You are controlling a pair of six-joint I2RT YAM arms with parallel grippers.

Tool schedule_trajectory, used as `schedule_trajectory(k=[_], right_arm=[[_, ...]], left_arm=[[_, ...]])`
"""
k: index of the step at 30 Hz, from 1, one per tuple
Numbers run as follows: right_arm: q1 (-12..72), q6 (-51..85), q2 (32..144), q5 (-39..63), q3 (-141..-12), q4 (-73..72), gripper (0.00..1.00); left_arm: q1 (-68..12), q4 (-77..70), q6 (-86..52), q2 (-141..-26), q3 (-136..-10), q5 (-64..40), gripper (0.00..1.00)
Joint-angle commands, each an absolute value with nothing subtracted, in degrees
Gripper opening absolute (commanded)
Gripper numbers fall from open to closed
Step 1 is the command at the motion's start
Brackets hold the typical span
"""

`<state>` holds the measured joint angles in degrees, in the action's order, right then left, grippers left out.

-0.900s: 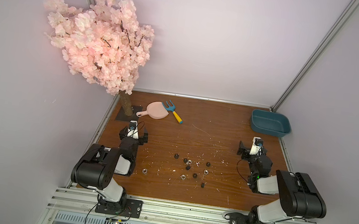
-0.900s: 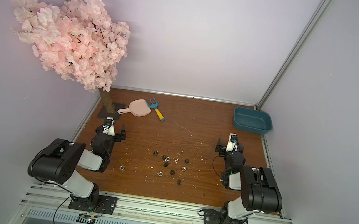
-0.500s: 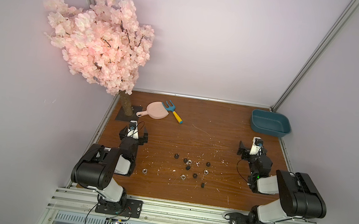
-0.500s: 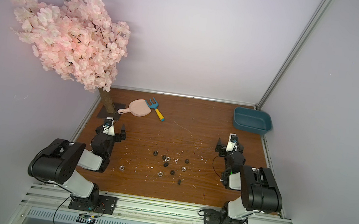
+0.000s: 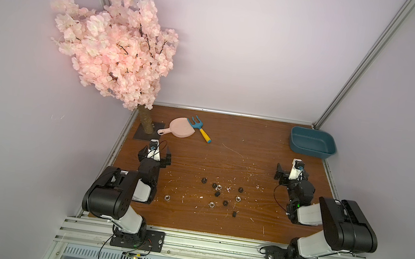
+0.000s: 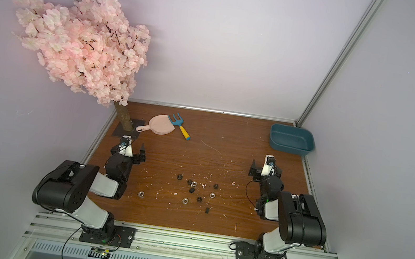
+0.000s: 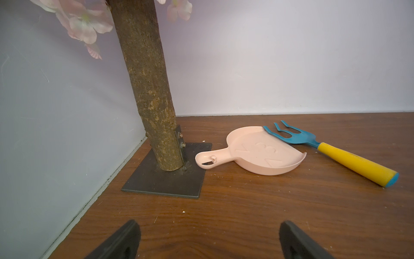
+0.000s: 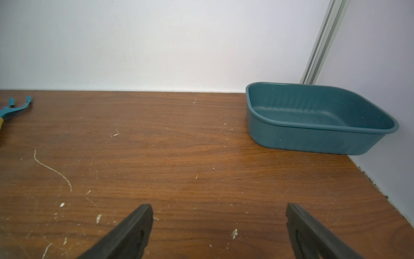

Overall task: Put the nuts on the desktop into the storage box
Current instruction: Move the storage box to the center of the board.

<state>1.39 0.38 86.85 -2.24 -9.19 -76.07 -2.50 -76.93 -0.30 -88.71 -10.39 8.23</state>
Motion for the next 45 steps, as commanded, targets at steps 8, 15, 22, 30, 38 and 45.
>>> schedule_trajectory(k=[8, 15, 22, 30, 38, 45], right_arm=[[2.7, 3.6, 47.4, -5.3, -12.1, -52.9, 0.99], [1.9, 25.6, 39.9, -20.7, -24.2, -26.7, 0.99], [1.2, 23.9, 54.6, -10.8, -31.5, -26.3, 0.99], [-1.6, 20.9, 77.8, -4.1, -47.2, -16.0, 0.99], [-4.0, 17.7, 95.2, 0.2, -60.6, -13.1, 0.96], [-4.0, 12.5, 108.3, -2.6, -76.8, -4.4, 0.9]], left_arm=[[-11.7, -73.8, 2.9, -61.8, -3.4, 14.6, 1.0], [-16.1, -51.5, -12.6, -48.3, -13.1, 9.3, 1.0], [-16.2, -14.5, -31.4, -51.0, -33.3, 7.1, 1.0], [-11.8, -6.3, -35.9, -52.0, -37.5, -5.2, 1.0], [-22.2, 4.7, -22.7, -62.8, -48.6, -10.4, 1.0], [-33.0, 15.2, -15.0, -75.2, -57.3, -11.3, 1.0]])
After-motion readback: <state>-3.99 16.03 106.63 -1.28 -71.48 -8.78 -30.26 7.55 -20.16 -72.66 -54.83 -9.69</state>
